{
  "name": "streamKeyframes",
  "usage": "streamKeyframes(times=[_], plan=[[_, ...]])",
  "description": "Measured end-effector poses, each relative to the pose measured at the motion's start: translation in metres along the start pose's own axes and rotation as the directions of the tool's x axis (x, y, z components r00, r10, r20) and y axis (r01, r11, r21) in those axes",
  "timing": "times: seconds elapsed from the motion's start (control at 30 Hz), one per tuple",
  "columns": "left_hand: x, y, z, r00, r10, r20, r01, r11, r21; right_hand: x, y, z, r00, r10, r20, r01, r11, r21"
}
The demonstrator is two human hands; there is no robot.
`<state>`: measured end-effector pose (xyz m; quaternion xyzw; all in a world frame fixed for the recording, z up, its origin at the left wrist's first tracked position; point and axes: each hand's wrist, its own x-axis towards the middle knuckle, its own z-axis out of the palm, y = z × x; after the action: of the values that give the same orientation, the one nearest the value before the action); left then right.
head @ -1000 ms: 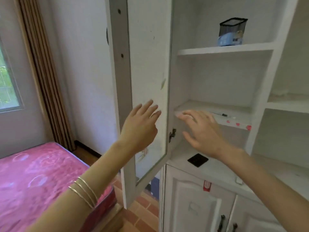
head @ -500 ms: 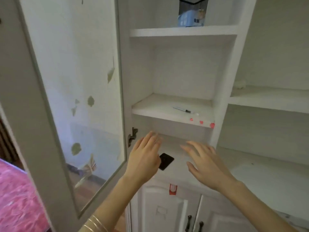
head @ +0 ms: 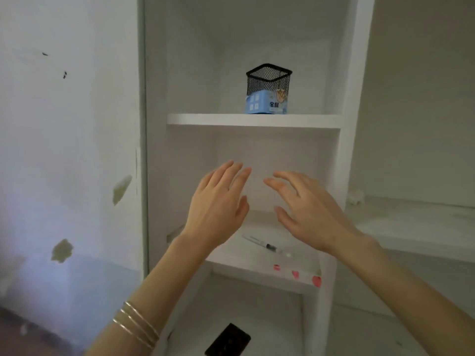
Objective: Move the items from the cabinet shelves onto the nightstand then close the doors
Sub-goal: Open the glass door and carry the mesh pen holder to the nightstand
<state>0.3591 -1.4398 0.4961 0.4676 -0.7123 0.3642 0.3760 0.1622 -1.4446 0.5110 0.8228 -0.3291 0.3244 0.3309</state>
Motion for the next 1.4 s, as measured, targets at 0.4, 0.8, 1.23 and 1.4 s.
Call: streamKeyframes(times=[0.4, 0.8, 1.23, 1.4], plan=[[0.167, -0.034, -0.011, 0.981, -0.175, -0.083, 0.168, 0.982, -0.086, 0.102, 0.065, -0.043, 0.971, 0.02, -0.239, -0.058, 0.987, -0.152], [0.203, -0.035, 0.008, 0.88, -0.414, 0.234, 0.474, 0.798, -0.371, 0.095, 0.084, -0.053, 0.981, 0.047, -0.19, -0.086, 0.976, -0.199], [0.106, -0.041, -0.046, 0.885, -0.465, 0.028, 0.299, 0.52, -0.8, 0.074, 0.057, -0.041, 0.974, 0.128, -0.186, -0.12, 0.991, 0.053], [0.026, -0.028, -0.057, 0.872, -0.459, 0.17, 0.361, 0.369, -0.856, 0.053, 0.031, -0.028, 0.987, 0.141, -0.071, -0.11, 0.936, 0.336]])
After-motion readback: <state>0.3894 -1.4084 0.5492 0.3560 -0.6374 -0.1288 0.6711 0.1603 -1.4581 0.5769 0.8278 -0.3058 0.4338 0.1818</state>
